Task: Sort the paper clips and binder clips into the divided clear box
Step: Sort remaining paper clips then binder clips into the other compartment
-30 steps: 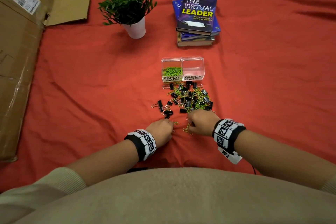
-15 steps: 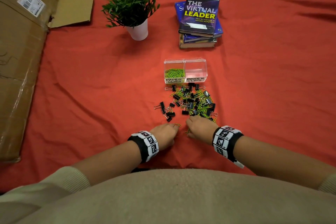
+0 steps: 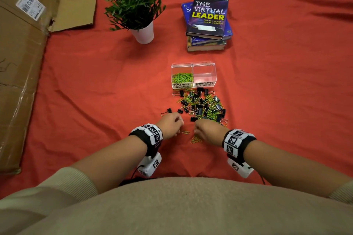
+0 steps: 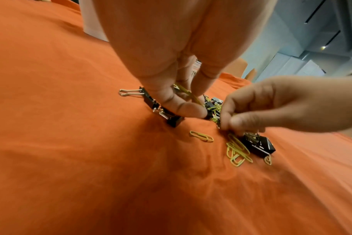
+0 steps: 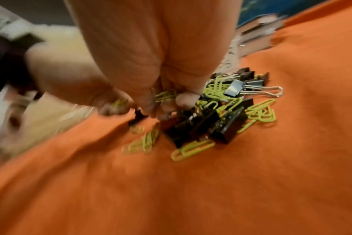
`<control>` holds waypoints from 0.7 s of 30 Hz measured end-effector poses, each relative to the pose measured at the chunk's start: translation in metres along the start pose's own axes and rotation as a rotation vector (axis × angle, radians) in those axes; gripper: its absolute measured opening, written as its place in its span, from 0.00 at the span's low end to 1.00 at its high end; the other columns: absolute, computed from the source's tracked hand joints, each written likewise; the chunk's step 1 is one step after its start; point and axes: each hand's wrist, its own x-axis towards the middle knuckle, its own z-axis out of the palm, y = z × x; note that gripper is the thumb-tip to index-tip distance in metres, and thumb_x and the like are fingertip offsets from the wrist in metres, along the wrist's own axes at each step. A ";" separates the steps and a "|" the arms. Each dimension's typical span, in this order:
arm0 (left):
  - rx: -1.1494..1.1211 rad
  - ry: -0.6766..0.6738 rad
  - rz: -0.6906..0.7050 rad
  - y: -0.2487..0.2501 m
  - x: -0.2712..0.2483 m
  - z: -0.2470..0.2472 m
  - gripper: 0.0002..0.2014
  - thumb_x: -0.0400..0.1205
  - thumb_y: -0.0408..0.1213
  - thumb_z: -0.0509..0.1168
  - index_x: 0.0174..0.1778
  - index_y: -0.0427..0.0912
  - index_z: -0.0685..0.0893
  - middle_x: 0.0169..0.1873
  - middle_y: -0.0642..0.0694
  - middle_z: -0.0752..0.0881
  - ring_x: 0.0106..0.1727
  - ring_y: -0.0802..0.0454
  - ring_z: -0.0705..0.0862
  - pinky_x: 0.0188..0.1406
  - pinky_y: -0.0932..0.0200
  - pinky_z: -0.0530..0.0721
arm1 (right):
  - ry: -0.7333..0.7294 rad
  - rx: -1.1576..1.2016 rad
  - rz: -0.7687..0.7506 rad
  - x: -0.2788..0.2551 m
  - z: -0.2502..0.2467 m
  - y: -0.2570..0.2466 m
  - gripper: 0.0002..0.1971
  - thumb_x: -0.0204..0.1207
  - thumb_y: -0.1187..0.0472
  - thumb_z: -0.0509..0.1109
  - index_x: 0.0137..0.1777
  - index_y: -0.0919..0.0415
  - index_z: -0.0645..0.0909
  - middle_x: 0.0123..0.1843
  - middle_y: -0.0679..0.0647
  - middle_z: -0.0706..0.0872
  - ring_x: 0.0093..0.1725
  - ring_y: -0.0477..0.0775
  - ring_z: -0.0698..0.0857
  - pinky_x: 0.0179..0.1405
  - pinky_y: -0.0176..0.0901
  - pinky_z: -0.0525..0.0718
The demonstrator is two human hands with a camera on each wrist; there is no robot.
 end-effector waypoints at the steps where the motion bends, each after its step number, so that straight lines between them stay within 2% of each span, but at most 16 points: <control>1: 0.026 0.001 0.006 0.001 0.001 0.002 0.10 0.82 0.31 0.55 0.38 0.44 0.78 0.28 0.47 0.82 0.28 0.50 0.80 0.34 0.55 0.81 | 0.048 0.093 0.031 -0.001 -0.004 0.002 0.08 0.82 0.58 0.60 0.53 0.60 0.79 0.51 0.55 0.85 0.52 0.57 0.84 0.50 0.46 0.80; 4: 0.220 -0.001 0.083 0.007 0.002 0.010 0.08 0.83 0.33 0.56 0.46 0.37 0.81 0.41 0.42 0.85 0.41 0.45 0.81 0.43 0.55 0.78 | 0.123 0.322 0.140 -0.005 -0.018 0.008 0.07 0.81 0.56 0.63 0.46 0.56 0.82 0.38 0.46 0.83 0.34 0.45 0.82 0.32 0.36 0.77; 6: 0.336 -0.004 0.140 0.008 0.002 0.018 0.09 0.83 0.35 0.56 0.48 0.37 0.80 0.46 0.39 0.86 0.47 0.42 0.82 0.46 0.53 0.77 | 0.116 0.368 0.162 -0.007 -0.023 0.010 0.08 0.78 0.55 0.67 0.42 0.57 0.82 0.35 0.48 0.84 0.27 0.45 0.78 0.26 0.35 0.76; 8: 0.433 0.009 0.201 0.007 0.002 0.025 0.08 0.83 0.36 0.57 0.49 0.37 0.78 0.48 0.38 0.85 0.50 0.40 0.82 0.47 0.51 0.77 | 0.061 0.264 0.122 -0.008 -0.023 0.008 0.08 0.75 0.55 0.71 0.43 0.60 0.83 0.37 0.52 0.86 0.32 0.48 0.80 0.31 0.36 0.76; 10: 0.535 0.016 0.241 0.003 0.002 0.029 0.08 0.82 0.37 0.59 0.52 0.37 0.76 0.51 0.38 0.84 0.53 0.39 0.82 0.50 0.49 0.78 | -0.007 0.028 0.046 -0.009 -0.018 0.002 0.09 0.74 0.55 0.71 0.47 0.62 0.82 0.44 0.54 0.84 0.44 0.52 0.82 0.41 0.40 0.78; 12: 0.633 0.010 0.250 -0.002 0.002 0.031 0.11 0.81 0.39 0.62 0.55 0.38 0.75 0.55 0.39 0.83 0.57 0.39 0.82 0.54 0.47 0.79 | -0.013 -0.183 -0.012 -0.009 -0.010 -0.003 0.15 0.73 0.52 0.70 0.52 0.64 0.80 0.54 0.58 0.82 0.57 0.57 0.80 0.53 0.47 0.78; 14: 0.680 0.004 0.236 -0.006 0.002 0.031 0.13 0.81 0.40 0.63 0.57 0.38 0.74 0.57 0.38 0.83 0.59 0.39 0.81 0.55 0.46 0.79 | -0.003 -0.303 -0.015 -0.008 -0.004 -0.006 0.24 0.73 0.48 0.70 0.60 0.66 0.77 0.61 0.60 0.80 0.65 0.59 0.76 0.61 0.50 0.77; 17: 0.690 0.001 0.227 -0.007 0.001 0.031 0.13 0.82 0.41 0.63 0.57 0.38 0.74 0.57 0.38 0.83 0.59 0.38 0.81 0.56 0.45 0.80 | -0.010 -0.351 -0.039 -0.004 0.002 -0.010 0.25 0.76 0.50 0.68 0.66 0.68 0.73 0.65 0.61 0.77 0.69 0.60 0.74 0.67 0.50 0.74; 21: 0.694 -0.016 0.239 -0.009 -0.001 0.029 0.12 0.81 0.40 0.61 0.56 0.37 0.75 0.56 0.38 0.82 0.58 0.39 0.81 0.57 0.46 0.80 | -0.033 -0.364 -0.097 -0.003 0.011 -0.016 0.18 0.80 0.62 0.60 0.66 0.71 0.73 0.66 0.64 0.76 0.68 0.63 0.73 0.66 0.52 0.73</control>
